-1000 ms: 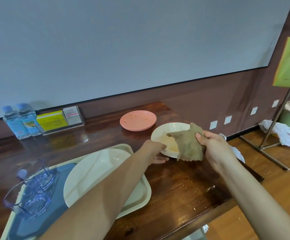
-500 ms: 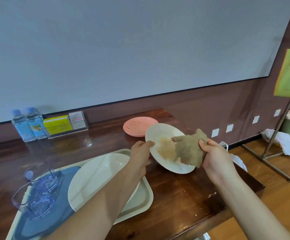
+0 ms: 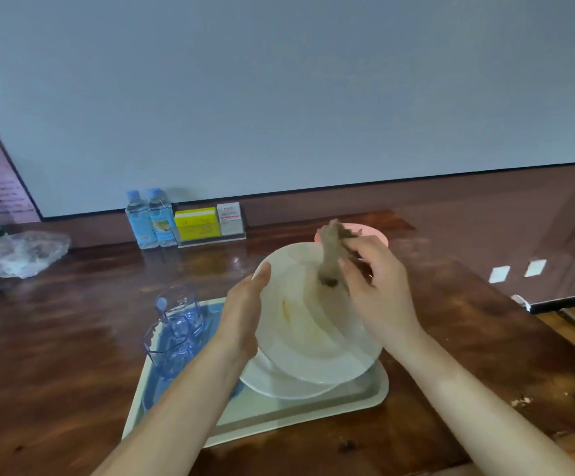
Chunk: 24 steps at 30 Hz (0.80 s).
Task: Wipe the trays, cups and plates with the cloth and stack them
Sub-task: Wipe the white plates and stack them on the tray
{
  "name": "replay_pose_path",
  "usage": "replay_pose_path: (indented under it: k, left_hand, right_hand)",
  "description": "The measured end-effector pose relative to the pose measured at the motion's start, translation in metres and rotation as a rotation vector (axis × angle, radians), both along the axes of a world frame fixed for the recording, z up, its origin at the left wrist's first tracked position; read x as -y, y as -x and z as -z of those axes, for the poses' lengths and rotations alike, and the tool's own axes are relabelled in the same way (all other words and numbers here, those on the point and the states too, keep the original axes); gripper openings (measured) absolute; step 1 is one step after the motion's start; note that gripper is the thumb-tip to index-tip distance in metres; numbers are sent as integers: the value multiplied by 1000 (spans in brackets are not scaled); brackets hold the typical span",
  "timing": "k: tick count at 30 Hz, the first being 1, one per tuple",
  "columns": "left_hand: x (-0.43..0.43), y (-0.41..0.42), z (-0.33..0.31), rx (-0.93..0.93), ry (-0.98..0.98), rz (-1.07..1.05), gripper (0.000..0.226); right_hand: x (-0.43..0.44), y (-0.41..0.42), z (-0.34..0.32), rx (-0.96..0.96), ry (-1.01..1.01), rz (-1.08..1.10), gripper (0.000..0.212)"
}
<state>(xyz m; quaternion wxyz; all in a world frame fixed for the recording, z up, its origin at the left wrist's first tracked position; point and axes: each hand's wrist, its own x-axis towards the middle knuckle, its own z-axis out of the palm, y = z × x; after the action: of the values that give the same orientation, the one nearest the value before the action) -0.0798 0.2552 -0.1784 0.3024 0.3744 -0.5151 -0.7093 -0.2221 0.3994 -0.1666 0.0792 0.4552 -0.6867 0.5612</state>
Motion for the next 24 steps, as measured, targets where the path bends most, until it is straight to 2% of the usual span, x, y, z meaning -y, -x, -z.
replay_pose_path:
  k: [2,4,6,10,15,19,21,24]
  left_hand:
    - [13,-5,1,-16,-64,-28,48]
    - [19,-8,0,-37,-98,-54,44]
    - [26,-12,2,-75,-131,-32,39]
    - [34,-18,17,-196,-157,81,49]
    - [34,-16,35,-322,-116,83,50]
    - [42,-21,39,-380,-152,68,54]
    - [41,-21,41,-373,-122,60,54]
    - [34,-19,39,-278,-53,-5,50]
  right_hand:
    - [25,-7,12,-231,-279,-34,29]
    - [37,-11,19,-312,-413,-79,30]
    - [47,-16,17,-366,-428,-68,34]
    - [71,-21,7,-325,-443,-126,32]
    - [81,-46,11,-435,-400,-202,19]
    - [73,-58,19,-555,-417,-298,24]
    - [77,-39,17,-576,-403,-186,20]
    - [83,-7,12,-542,-418,62,24]
